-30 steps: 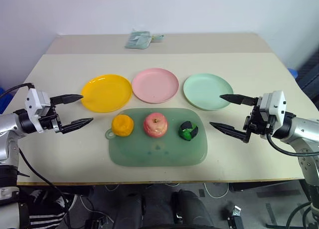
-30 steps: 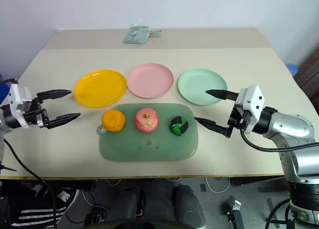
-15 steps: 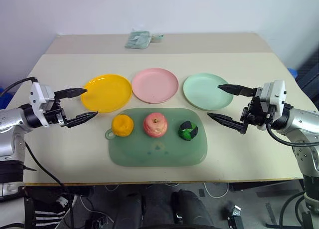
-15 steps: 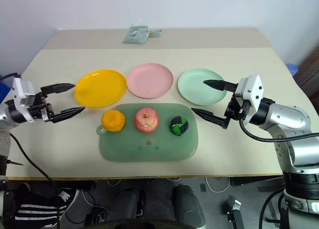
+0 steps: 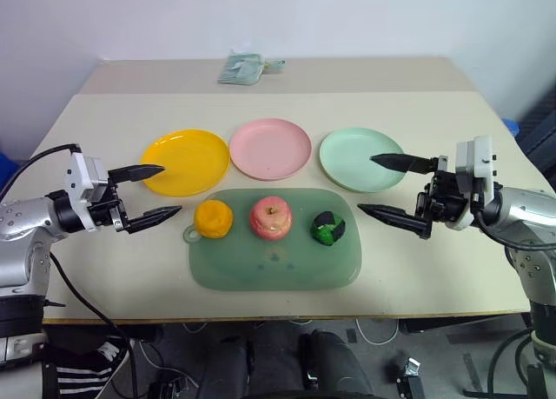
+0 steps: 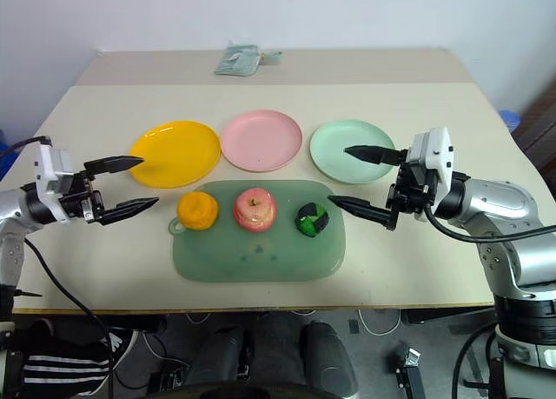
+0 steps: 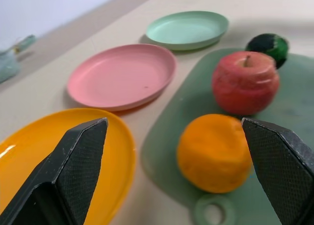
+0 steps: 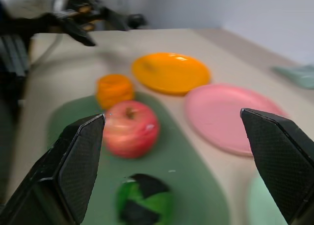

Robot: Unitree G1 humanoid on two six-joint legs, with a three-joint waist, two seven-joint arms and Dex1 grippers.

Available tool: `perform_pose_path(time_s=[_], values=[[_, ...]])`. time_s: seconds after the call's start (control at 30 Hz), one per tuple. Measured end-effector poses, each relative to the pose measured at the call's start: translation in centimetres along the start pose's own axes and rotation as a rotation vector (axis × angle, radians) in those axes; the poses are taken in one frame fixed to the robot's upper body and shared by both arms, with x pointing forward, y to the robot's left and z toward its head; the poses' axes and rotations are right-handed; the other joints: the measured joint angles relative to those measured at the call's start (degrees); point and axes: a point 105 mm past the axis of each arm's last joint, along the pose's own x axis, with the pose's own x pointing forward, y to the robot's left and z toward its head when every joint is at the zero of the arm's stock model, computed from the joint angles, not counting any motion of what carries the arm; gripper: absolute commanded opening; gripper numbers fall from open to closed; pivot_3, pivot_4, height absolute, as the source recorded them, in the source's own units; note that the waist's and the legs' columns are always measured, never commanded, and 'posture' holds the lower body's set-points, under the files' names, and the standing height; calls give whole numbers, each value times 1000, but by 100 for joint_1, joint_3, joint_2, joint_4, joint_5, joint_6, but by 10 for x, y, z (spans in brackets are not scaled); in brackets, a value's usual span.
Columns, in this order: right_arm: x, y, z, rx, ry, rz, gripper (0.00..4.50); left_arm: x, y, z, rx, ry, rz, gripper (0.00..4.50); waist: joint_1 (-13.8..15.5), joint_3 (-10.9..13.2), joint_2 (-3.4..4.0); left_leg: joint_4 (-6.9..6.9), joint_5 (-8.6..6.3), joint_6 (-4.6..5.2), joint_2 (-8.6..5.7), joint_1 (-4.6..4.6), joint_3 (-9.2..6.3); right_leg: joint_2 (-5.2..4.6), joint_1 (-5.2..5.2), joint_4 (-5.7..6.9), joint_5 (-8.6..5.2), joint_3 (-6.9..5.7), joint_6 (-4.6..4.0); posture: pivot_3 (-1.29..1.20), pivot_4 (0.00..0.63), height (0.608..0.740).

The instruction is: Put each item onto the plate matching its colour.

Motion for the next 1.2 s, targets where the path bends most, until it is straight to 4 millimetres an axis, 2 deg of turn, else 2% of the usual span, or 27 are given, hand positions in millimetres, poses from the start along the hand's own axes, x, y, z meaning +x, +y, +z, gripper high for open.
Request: perform_pose_path(time_s=[0.13, 0.3, 0.5, 1.0, 1.03, 1.13, 1.2], values=[[2, 9, 3, 18, 10, 51, 4500, 10, -5, -7, -32, 13, -12, 4479, -2, 0, 0, 4, 0, -1, -1, 5, 0, -1, 5, 1, 0, 1, 0, 0, 150, 740], [4, 11, 9, -8, 13, 58, 4500, 28, -14, -21, -29, 85, -58, 4479, -7, 0, 0, 4, 1, -1, -1, 4, 0, 4, 4, 1, 0, 1, 0, 0, 150, 740], [9, 13, 17, -33, 17, 66, 4500, 54, -26, -35, -58, 88, -66, 4479, 1, 0, -2, 4, 0, 0, -1, -2, 0, 2, 0, -1, 1, 0, 0, 0, 150, 740], [12, 12, 19, -47, 17, 65, 4500, 64, -30, -46, -39, 140, -57, 4479, -4, 1, -2, 4, 0, 0, -2, 0, 0, 3, 1, 0, 1, 1, 0, 0, 150, 740], [12, 12, 19, -48, 18, 65, 4500, 64, -30, -47, -41, 142, -56, 3961, -4, 1, -2, 4, 0, 0, -2, 0, 0, 3, 1, 0, 1, 1, 0, 0, 150, 740], [12, 12, 19, -52, 17, 64, 4500, 66, -32, -48, -45, 135, -60, 2957, -1, 0, -2, 4, 0, 0, -2, 0, 0, 2, 2, 0, 1, 1, 0, 0, 150, 740], [12, 12, 19, -54, 16, 63, 4500, 67, -32, -48, -38, 131, -59, 2903, 0, 0, -2, 4, 0, 0, -2, 0, 0, 2, 2, 0, 1, 1, 0, 0, 150, 740]])
